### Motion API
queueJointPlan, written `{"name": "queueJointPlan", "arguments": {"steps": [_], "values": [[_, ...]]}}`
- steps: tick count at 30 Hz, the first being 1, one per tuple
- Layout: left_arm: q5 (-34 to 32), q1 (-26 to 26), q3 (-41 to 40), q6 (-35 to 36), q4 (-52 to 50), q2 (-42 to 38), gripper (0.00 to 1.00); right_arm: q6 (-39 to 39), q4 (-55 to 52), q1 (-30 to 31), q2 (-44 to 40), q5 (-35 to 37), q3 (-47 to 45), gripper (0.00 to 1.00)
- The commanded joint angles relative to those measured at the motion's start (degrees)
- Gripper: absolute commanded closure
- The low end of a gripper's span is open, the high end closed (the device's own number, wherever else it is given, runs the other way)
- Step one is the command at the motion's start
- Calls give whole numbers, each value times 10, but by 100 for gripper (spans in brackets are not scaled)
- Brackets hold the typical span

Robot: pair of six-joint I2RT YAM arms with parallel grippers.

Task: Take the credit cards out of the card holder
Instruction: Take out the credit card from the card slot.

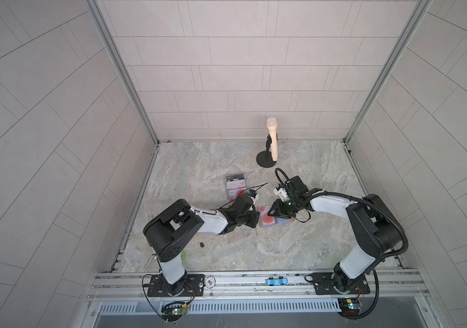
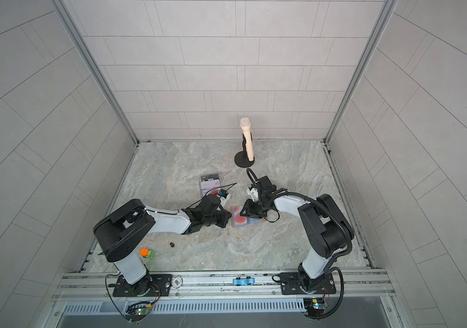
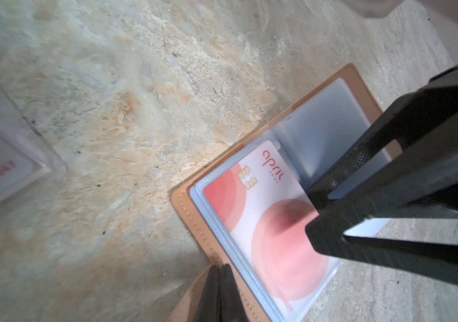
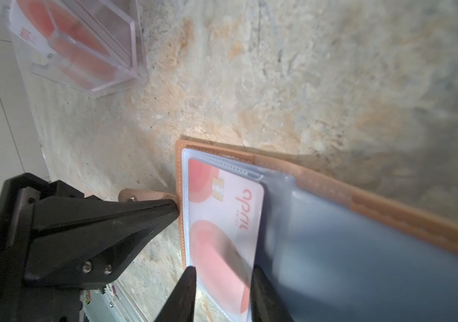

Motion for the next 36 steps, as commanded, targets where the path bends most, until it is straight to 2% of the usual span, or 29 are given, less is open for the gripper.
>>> {"name": "queueJointPlan", "arguments": {"steps": [1, 17, 36], "values": [[17, -6, -5, 22, -36, 2, 98, 20, 44, -2, -19, -49, -14, 66], [32, -12, -8, 18, -25, 3, 98, 37, 89, -2, 2, -85, -26, 70], [20, -11, -9, 12, -26, -17, 97, 52, 106, 13, 28, -69, -22, 74]]}}
